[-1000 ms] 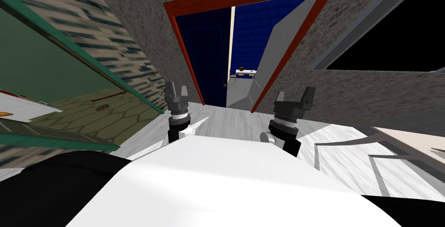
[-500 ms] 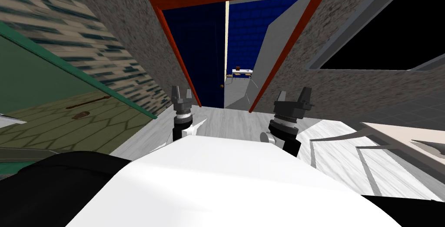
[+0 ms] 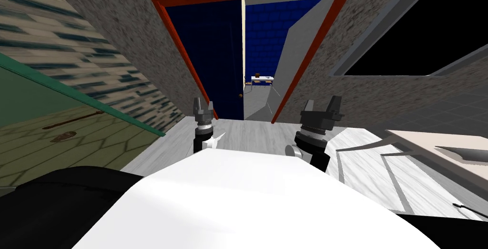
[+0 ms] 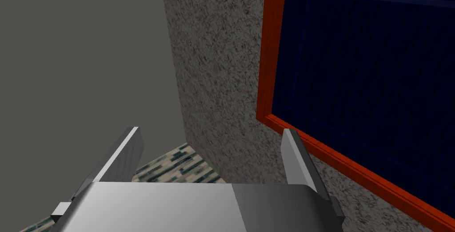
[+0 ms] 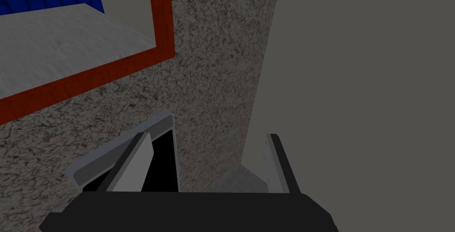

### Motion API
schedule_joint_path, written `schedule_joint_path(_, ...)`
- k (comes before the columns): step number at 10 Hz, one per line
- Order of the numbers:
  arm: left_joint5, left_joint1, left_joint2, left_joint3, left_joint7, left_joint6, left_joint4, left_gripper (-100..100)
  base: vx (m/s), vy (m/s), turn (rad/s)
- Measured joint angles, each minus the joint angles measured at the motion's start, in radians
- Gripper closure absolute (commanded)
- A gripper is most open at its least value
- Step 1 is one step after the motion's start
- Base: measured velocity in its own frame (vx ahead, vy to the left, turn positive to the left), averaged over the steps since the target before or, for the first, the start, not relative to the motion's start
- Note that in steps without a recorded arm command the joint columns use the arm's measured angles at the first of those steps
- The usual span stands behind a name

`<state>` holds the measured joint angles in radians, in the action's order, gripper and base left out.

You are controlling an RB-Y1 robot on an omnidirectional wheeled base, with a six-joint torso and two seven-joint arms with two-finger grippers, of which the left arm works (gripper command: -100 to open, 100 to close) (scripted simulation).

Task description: Push the door open

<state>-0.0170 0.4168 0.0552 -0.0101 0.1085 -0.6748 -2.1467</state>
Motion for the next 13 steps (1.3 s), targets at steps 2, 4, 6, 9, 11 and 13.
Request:
schedule_joint_path(2, -0.026, -0.013, 0.007, 0.003, 0.031, -0.011, 0.046, -100, 0.086, 0.020, -0.122)
schedule_joint_path(4, -0.051, -0.025, 0.012, 0.005, 0.064, -0.014, 0.083, -100, 0.091, 0.025, -0.101)
schedule_joint_path(6, -0.077, -0.042, 0.018, 0.009, 0.097, -0.023, 0.134, -100, 0.099, 0.029, -0.120)
schedule_joint_path(9, -0.118, -0.066, 0.023, 0.012, 0.148, -0.029, 0.203, -100, 0.090, 0.030, -0.119)
schedule_joint_path(11, -0.146, -0.082, 0.025, 0.012, 0.183, -0.040, 0.256, -100, 0.097, 0.041, -0.137)
schedule_joint_path(13, -0.177, -0.093, 0.032, 0.016, 0.224, -0.054, 0.309, -100, 0.092, 0.039, -0.125)
